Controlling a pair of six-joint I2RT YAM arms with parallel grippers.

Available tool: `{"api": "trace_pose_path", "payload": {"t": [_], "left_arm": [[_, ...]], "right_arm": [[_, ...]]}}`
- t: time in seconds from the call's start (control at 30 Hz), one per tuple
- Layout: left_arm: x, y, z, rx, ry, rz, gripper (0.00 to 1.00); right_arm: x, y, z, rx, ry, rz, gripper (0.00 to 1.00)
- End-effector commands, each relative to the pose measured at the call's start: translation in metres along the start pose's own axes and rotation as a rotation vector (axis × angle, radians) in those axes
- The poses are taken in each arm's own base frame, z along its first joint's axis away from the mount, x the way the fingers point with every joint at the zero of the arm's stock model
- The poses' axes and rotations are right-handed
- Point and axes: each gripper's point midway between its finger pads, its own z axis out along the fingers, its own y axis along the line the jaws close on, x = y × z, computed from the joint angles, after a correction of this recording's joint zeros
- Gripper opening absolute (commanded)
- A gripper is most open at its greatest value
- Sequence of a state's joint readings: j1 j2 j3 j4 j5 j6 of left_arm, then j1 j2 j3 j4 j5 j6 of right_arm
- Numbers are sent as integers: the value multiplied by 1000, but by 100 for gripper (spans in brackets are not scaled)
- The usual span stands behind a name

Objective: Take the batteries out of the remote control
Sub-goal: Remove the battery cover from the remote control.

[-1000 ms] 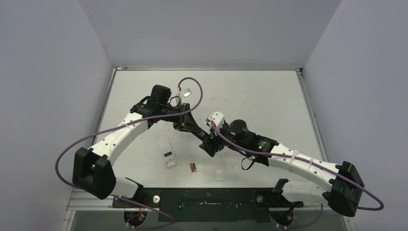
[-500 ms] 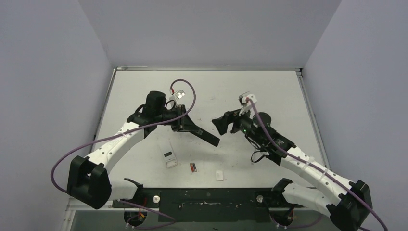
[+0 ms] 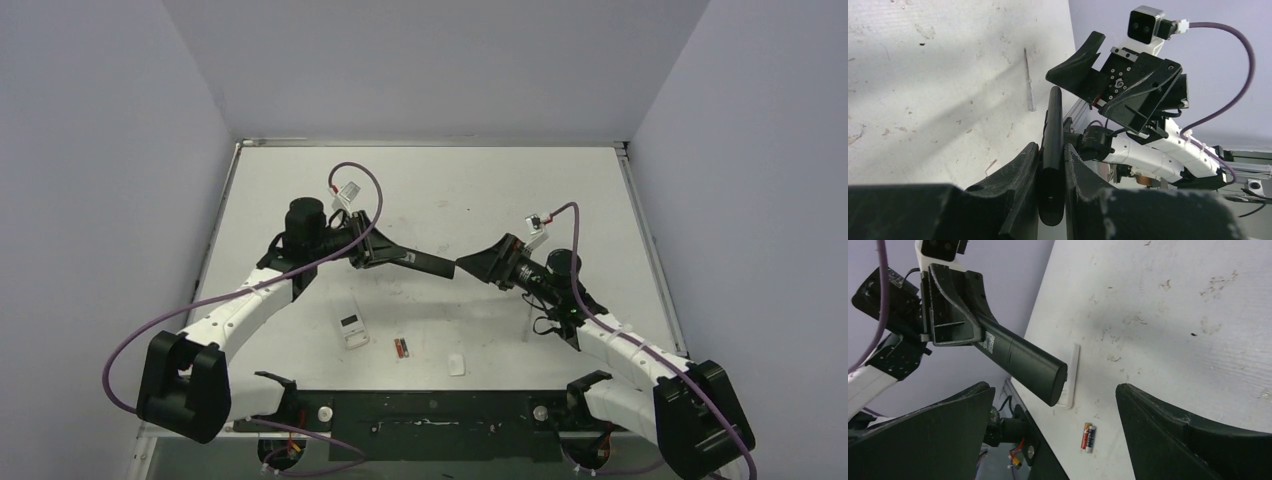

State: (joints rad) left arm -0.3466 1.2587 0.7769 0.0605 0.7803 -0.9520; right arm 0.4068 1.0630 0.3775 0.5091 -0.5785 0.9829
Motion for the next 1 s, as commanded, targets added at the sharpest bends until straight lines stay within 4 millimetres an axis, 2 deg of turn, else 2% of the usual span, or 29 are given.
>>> {"api": "trace_pose_path", "payload": {"t": [0.0, 0.3, 0.57, 0.77, 0.97], "left_arm": [[-13, -34, -4, 139, -37, 38, 0], [-10, -37, -1, 192, -21, -10, 0], [-8, -38, -3, 199, -18, -13, 0], [-8, -41, -5, 204, -18, -11, 0], [-8, -42, -5, 207, -18, -7, 0]], "right_arm": [[-16, 47, 0, -196, -41, 19, 95], [-8, 61, 19, -261, 12, 40, 81], [6, 85, 34, -360, 46, 67, 61], [1, 86, 32, -381, 13, 87, 58], [-3, 81, 28, -351, -9, 86, 46]]}}
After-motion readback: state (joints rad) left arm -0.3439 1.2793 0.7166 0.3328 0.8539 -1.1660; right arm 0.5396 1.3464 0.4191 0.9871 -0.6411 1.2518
